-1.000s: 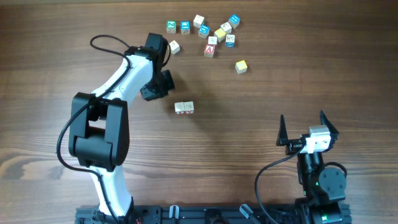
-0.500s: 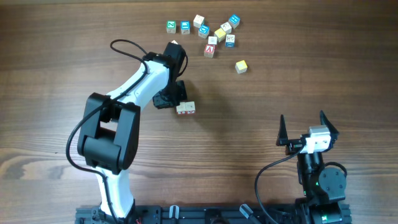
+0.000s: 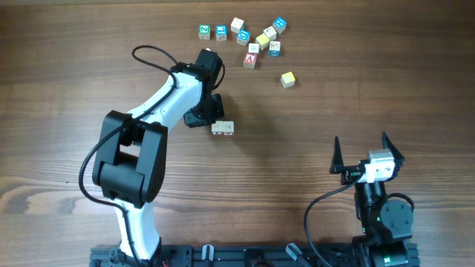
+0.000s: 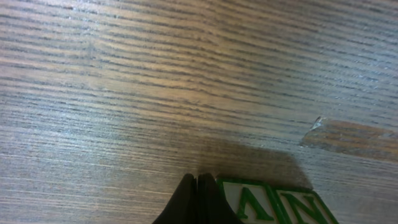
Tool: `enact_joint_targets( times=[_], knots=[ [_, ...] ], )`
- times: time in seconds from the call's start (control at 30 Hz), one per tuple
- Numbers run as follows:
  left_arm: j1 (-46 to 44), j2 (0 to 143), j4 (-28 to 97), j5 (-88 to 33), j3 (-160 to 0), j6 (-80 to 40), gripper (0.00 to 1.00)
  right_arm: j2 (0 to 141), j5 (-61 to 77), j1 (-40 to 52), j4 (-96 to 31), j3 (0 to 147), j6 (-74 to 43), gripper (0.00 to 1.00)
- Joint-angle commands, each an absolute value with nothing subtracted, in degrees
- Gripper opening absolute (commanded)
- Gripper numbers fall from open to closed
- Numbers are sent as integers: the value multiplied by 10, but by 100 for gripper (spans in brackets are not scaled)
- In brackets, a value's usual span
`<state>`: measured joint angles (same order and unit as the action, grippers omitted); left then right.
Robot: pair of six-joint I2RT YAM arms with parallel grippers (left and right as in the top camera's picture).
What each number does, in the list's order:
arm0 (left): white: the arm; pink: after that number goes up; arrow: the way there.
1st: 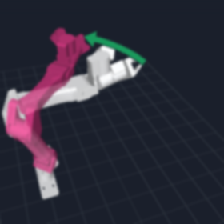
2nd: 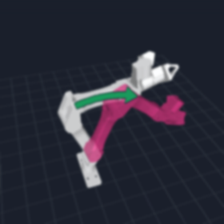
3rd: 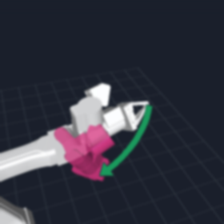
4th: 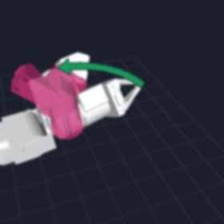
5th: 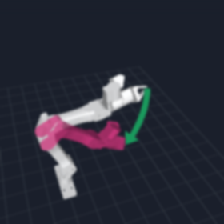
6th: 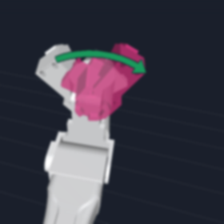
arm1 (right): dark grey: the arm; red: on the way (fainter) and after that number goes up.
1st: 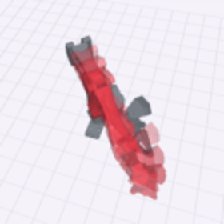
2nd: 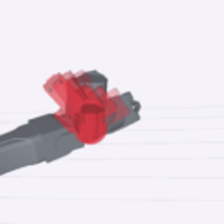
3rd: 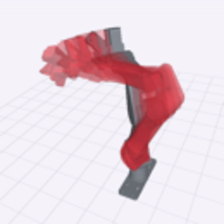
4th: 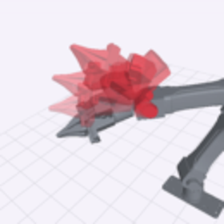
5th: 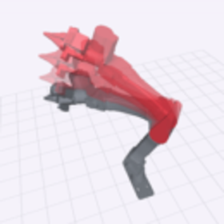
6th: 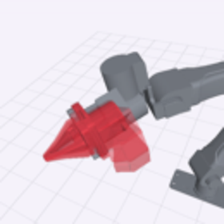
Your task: Form a horizontal line
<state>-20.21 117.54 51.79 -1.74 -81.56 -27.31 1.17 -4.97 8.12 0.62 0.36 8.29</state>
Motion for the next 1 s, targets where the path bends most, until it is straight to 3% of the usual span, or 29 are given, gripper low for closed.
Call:
enact_joint_targets(
  times=[0.0,0.2,0.53,0.6,0.67,0.7,0.73,0.77,0.8,0.83,0.97],
  knots=[
    [-204,1182,515,-14,-810,-268,4,8,-45,78,8,3,90,100],
    [-185,1182,532,27,-810,-257,4,8,-45,78,8,3,90,100],
    [53,1182,491,12,-810,-258,8,8,-45,78,8,3,90,100],
    [102,1182,490,-20,-810,-258,19,8,-45,78,8,3,90,100],
    [119,1182,490,-21,-810,-258,46,8,-45,78,8,3,90,100],
    [134,1182,491,-21,-810,-258,51,8,-45,78,8,3,90,100],
    [141,1182,491,-21,-810,-258,64,8,-45,78,8,3,90,100],
    [146,1182,491,-21,-810,-258,85,8,-45,78,8,3,90,100],
    [149,1182,491,-21,-810,-258,96,8,-45,78,8,3,90,100],
    [149,1182,493,-21,-810,-258,100,8,-45,78,8,3,90,100],
    [149,1182,492,-21,-810,-258,100,8,-45,78,8,3,90,100]
  ],
)
